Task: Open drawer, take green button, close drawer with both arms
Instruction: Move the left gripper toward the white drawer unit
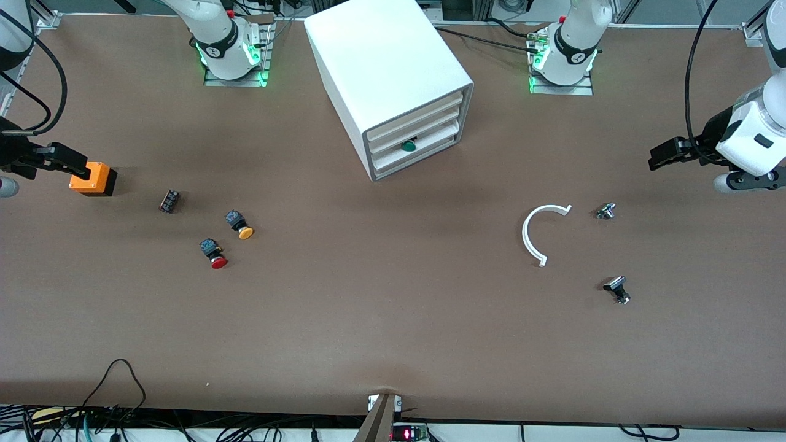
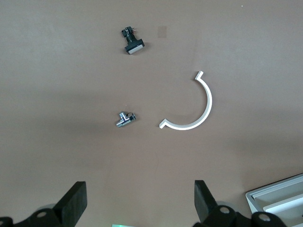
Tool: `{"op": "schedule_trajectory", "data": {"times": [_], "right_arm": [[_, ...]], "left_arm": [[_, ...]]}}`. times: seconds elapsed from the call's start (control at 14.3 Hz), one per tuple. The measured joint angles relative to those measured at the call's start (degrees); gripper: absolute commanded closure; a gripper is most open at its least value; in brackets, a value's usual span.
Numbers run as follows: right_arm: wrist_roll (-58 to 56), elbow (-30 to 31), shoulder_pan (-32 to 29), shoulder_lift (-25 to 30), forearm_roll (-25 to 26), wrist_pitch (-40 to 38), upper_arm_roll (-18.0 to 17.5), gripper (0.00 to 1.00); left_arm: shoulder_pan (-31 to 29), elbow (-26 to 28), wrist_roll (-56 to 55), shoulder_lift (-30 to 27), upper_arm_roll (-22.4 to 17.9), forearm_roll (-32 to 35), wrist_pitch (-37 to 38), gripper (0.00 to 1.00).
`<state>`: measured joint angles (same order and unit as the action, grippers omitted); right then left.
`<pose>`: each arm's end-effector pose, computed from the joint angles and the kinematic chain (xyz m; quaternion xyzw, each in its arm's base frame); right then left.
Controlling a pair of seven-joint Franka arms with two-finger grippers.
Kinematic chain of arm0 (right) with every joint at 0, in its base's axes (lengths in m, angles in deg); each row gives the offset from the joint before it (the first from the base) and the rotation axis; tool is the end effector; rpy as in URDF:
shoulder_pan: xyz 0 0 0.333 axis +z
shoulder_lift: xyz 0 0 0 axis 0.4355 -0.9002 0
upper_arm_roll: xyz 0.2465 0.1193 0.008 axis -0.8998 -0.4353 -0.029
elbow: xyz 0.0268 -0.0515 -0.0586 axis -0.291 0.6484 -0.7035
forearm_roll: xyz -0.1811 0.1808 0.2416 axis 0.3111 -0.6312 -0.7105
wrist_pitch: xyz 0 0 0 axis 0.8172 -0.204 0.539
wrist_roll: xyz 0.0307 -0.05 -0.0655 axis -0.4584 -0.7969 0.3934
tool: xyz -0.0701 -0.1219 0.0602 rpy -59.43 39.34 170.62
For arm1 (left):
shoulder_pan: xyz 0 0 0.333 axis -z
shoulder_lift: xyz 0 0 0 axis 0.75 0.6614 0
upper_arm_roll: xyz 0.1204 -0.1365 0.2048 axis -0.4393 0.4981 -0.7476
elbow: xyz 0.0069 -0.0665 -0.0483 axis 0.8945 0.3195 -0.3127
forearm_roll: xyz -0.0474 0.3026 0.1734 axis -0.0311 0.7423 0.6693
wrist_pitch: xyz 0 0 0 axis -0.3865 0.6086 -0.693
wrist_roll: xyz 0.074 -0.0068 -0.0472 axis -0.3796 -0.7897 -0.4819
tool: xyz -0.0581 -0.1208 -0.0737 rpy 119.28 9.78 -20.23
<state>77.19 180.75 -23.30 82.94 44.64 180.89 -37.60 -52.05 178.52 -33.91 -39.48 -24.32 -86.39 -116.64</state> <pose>0.5390 -0.0494 0.4835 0.9993 0.0075 -0.0155 0.0321 0.5114 -0.0027 0.4792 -0.9963 -0.0614 0.0608 0.0017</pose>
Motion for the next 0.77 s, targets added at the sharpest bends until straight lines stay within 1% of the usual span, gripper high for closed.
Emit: {"op": "schedule_trajectory", "data": {"times": [0.21,0.49,0.77], "right_arm": [[0.0,0.0,0.0,0.0,0.0,0.0,0.0,0.0],[0.0,0.0,0.0,-0.1,0.0,0.0,0.0,0.0],[-0.1,0.0,0.0,-0.3,0.0,0.0,-0.1,0.0]], "left_arm": [[0.0,0.0,0.0,0.0,-0.3,-0.4,0.0,0.0],[-0.4,0.0,0.0,0.4,-2.6,-3.7,1.1,0.0],[-0.4,0.0,0.0,1.0,-2.7,-4.6,1.7,0.0]]}}
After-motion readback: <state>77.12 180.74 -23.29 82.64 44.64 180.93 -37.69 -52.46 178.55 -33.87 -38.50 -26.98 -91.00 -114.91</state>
